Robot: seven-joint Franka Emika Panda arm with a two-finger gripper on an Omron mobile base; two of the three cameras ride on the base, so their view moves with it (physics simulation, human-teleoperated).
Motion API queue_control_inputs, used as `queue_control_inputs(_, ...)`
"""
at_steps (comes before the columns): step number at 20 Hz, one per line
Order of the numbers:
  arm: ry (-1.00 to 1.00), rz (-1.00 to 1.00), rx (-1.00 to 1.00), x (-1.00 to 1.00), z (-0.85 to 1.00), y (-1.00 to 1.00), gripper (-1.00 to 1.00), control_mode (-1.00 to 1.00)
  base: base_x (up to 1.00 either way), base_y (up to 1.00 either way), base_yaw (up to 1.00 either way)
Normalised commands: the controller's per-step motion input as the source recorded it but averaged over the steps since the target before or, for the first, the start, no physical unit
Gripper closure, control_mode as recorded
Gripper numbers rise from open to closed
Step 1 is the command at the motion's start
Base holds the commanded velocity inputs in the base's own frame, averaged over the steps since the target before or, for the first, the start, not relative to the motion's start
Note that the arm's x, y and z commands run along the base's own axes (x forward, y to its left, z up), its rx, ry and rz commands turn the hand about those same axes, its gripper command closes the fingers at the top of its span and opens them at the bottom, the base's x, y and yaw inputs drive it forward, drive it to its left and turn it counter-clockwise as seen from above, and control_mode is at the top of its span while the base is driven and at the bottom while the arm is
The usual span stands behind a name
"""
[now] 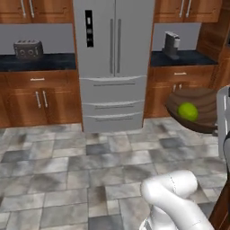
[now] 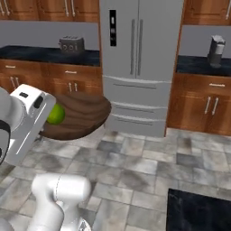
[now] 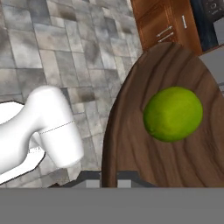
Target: Pick the lime from the sink and place it in the bowl. Then pick the bowl and place it in the microwave. Then close the microwave door and press the start button.
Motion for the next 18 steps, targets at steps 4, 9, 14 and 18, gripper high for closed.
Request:
queue_control_inputs(4, 0.00, 0.00, 0.00, 0.00, 0.00, 0.00, 1.00, 1.00, 1.00, -0.08, 0.04)
queue_control_inputs(9, 0.00, 0.00, 0.00, 0.00, 0.00, 0.00, 1.00, 1.00, 1.00, -0.13, 0.00)
queue_control_inputs(14, 0.00, 0.00, 0.00, 0.00, 0.00, 0.00, 1.00, 1.00, 1.00, -0.23, 0.00)
queue_control_inputs(18, 0.00, 0.00, 0.00, 0.00, 0.00, 0.00, 1.00, 1.00, 0.90, -0.41, -0.22)
